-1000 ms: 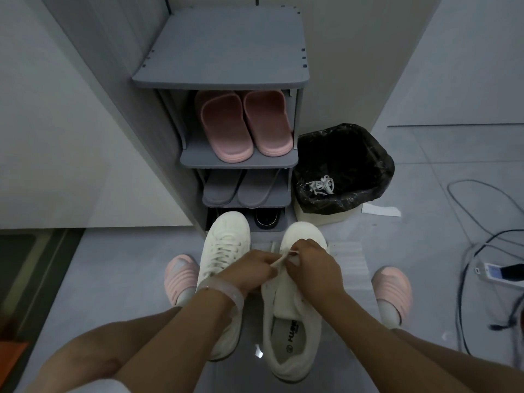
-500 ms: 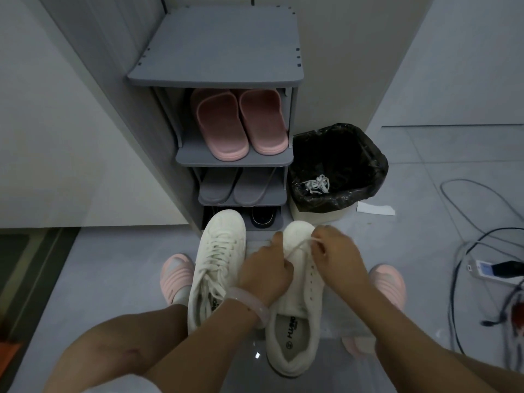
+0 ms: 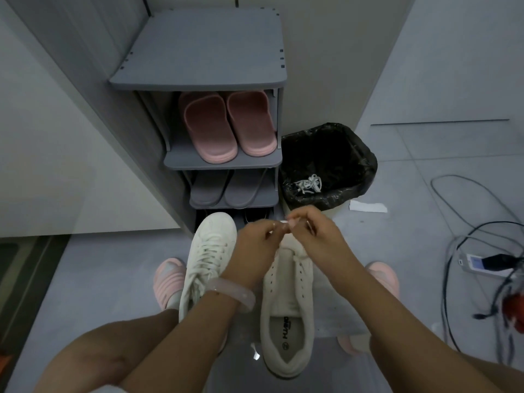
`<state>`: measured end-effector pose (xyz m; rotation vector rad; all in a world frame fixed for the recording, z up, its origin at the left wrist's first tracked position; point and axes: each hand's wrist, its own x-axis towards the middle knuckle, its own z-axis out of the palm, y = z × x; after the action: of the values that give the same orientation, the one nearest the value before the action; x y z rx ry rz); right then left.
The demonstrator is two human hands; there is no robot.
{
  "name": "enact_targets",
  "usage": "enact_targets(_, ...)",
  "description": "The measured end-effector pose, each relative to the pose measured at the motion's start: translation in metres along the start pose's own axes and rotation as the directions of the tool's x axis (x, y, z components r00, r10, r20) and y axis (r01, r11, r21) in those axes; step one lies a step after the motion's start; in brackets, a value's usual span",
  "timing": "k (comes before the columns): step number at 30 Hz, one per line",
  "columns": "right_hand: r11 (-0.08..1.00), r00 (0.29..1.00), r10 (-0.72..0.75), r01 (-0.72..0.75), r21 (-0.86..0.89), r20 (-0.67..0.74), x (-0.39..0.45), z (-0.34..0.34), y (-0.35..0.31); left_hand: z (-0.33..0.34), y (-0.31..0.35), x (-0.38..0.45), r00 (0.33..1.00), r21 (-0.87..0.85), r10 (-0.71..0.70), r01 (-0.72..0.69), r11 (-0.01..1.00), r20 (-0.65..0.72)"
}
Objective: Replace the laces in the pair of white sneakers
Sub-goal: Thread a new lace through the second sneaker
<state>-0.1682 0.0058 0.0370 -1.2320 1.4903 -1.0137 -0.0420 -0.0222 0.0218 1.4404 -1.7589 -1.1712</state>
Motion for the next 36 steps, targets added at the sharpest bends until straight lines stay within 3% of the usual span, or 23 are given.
enact_targets(3, 0.962, 0.996, 0.085, -0.083, 0.261, 0.002, 0.005, -0.004, -0.007, 0.003, 0.009, -0.003, 0.965, -0.170, -0.036, 0.083, 0.982, 0.262)
enact_targets(6, 0.972, 0.999, 0.037, -0.039, 0.232, 0.013, 0.001, 0.000, -0.010, 0.009, 0.012, -0.008, 0.911, -0.291, -0.096, 0.226, 0.929, 0.402)
enact_targets(11, 0.996, 0.997, -0.055, 0.051, 0.068, 0.056, -0.004, 0.001, -0.007, 0.006, 0.013, -0.007, 0.899, -0.213, -0.098, 0.206, 0.955, 0.427)
enact_targets(13, 0.993, 0.996, 0.014, -0.025, 0.114, 0.092, -0.002, -0.004, -0.005, 0.005, 0.014, -0.006, 0.914, -0.212, -0.079, 0.176, 0.961, 0.399)
enact_targets(16, 0.978, 0.992, 0.123, -0.125, 0.169, 0.023, -0.001, -0.011, 0.001, 0.003, 0.012, -0.001, 0.952, -0.326, -0.135, 0.224, 0.919, 0.274)
enact_targets(24, 0.964, 0.996, 0.068, -0.052, 0.261, -0.056, -0.005, -0.002, 0.007, 0.002, 0.011, 0.000, 0.950, -0.261, -0.141, 0.216, 0.941, 0.278)
enact_targets(28, 0.996, 0.986, -0.008, 0.023, 0.091, -0.167, -0.001, -0.005, 0.011, 0.000, 0.010, 0.000, 0.986, -0.064, -0.124, 0.132, 0.989, 0.114)
enact_targets(30, 0.998, 0.988, -0.052, 0.048, -0.035, -0.142, 0.000, -0.006, 0.014, -0.002, 0.008, 0.001, 0.994, -0.029, -0.094, 0.095, 0.995, 0.062)
enact_targets(33, 0.970, 0.990, -0.140, 0.132, -0.206, -0.029, -0.003, 0.000, 0.020, 0.000, 0.010, 0.000, 0.984, -0.126, -0.074, 0.095, 0.987, 0.160)
enact_targets(36, 0.950, 0.977, -0.212, 0.199, -0.242, -0.030, -0.006, 0.005, 0.024, 0.003, 0.010, -0.001, 0.973, -0.150, -0.072, 0.106, 0.983, 0.217)
